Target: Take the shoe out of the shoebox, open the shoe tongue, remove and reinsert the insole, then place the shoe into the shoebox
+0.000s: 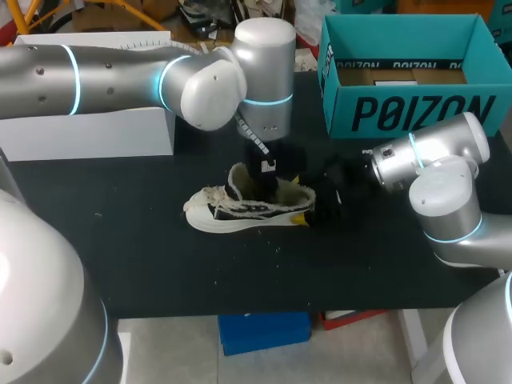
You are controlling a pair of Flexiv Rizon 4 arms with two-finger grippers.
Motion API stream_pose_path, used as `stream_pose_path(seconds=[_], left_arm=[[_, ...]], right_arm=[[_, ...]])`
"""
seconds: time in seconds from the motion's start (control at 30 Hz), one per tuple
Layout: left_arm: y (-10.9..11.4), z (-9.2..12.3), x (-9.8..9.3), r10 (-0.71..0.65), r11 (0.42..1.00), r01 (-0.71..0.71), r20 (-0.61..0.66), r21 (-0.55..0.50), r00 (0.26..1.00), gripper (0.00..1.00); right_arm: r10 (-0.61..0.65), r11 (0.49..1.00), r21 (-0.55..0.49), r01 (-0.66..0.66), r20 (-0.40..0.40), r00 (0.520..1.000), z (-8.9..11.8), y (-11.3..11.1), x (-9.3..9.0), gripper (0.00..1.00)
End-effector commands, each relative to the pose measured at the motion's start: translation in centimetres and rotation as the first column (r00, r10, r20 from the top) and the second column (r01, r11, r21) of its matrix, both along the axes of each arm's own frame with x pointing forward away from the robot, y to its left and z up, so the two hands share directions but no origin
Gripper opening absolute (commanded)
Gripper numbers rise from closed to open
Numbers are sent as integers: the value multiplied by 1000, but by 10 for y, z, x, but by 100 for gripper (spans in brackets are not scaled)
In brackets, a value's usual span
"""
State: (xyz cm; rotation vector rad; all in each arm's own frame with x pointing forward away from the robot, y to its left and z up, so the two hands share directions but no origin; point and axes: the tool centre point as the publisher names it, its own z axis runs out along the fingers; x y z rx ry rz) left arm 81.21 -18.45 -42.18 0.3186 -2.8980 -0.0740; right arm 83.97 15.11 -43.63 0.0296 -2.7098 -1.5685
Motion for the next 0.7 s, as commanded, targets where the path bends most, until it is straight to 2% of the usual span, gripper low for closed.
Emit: stream_pose_path(seconds=[0.03,0.23,0.47,0.7], left_arm=[[1,-17,-11,0,999,-3,82,36,997,27],[7,-22,-8,11,999,-17,159,39,987,26],[12,-27,-7,7,998,-28,316,62,949,31],[14,-32,-6,-27,994,-24,457,105,889,27]], right_arm=[[-2,1000,0,2,-1,1000,-6,-1,1,0],[-2,1000,0,2,-1,1000,-6,-1,1,0],[-2,1000,0,2,-1,1000,-6,-1,1,0],[-2,1000,0,2,-1,1000,-6,-1,1,0]])
